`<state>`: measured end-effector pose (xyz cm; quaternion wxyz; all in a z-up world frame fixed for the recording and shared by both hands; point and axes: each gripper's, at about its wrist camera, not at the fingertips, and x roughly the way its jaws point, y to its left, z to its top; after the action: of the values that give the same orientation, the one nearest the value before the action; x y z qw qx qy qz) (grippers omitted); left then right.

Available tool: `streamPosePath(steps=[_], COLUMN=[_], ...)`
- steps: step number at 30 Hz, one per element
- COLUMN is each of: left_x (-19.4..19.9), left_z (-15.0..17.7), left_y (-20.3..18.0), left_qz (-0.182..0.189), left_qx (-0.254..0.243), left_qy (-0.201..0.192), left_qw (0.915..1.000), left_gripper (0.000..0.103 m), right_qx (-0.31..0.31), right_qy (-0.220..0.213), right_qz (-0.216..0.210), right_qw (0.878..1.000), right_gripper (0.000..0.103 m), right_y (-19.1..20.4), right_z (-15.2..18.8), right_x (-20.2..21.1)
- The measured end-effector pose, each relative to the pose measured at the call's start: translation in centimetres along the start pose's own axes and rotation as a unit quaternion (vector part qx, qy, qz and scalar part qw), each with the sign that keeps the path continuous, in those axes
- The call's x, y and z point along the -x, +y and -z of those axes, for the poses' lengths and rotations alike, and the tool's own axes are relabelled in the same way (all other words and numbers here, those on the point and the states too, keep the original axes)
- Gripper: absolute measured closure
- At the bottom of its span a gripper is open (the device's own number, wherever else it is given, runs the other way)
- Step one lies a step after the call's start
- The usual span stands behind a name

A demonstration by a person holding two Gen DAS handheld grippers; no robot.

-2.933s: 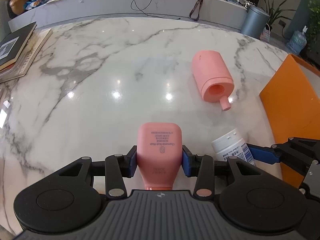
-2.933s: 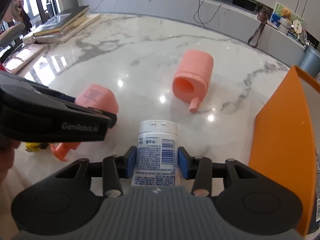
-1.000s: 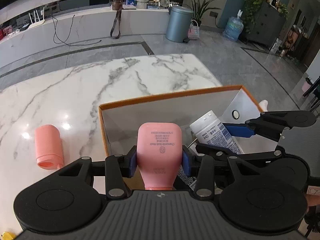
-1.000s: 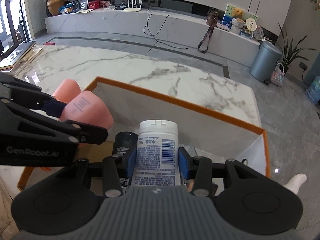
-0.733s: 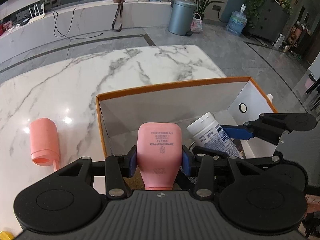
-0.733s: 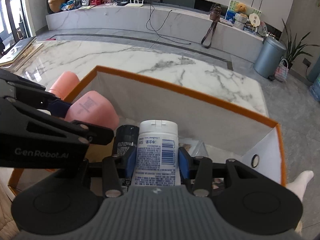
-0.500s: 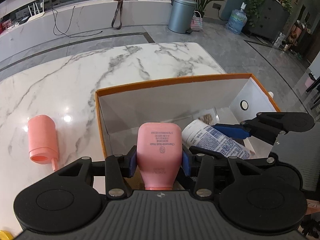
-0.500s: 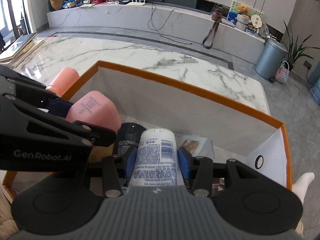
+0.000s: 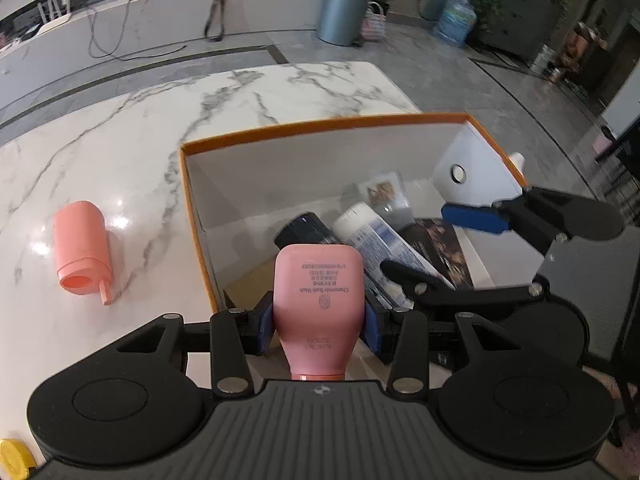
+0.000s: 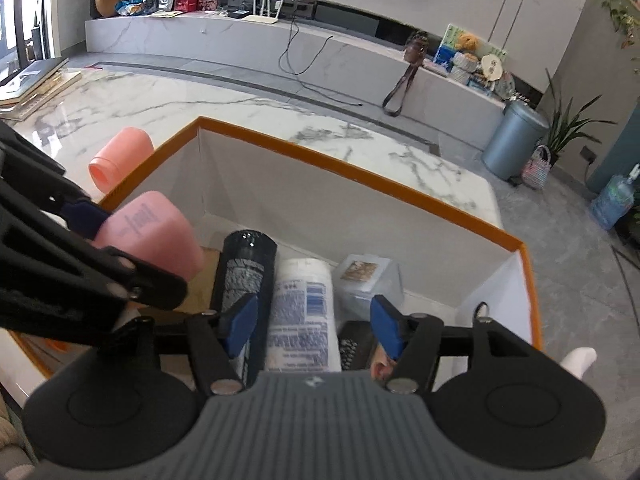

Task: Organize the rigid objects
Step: 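Carry the pink bottle and white tube over the orange box, then lower the pink bottle and white tube into the box and open both tools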

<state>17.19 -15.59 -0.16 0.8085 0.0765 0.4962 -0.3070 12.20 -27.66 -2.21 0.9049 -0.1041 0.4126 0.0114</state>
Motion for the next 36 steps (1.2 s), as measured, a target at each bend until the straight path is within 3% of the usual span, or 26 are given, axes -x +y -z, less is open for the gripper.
streamPosePath(steps=[11, 19, 36], left_x=[0.5, -1.2, 3.1], left_z=[0.7, 1.2, 2.4], left_y=[-1.9, -1.2, 0.2], left_qz=[-0.016, -0.025, -0.019], left_qx=[-0.056, -0.032, -0.016], left_qy=[-0.002, 0.019, -0.033], left_qw=[0.9983, 0.9990, 0.9992], left_gripper=[0.054, 0.052, 0.049], right_qx=[-0.027, -0.019, 0.006], right_qy=[0.013, 0.020, 0.011], right_qz=[0.018, 0.016, 0.004], right_qw=[0.999, 0.999, 1.000], right_gripper=[0.040, 0.039, 0.034], right_y=[-0.9, -0.1, 2.7], right_z=[1.6, 1.8, 1.1], right_x=[1.3, 1.3, 2.6])
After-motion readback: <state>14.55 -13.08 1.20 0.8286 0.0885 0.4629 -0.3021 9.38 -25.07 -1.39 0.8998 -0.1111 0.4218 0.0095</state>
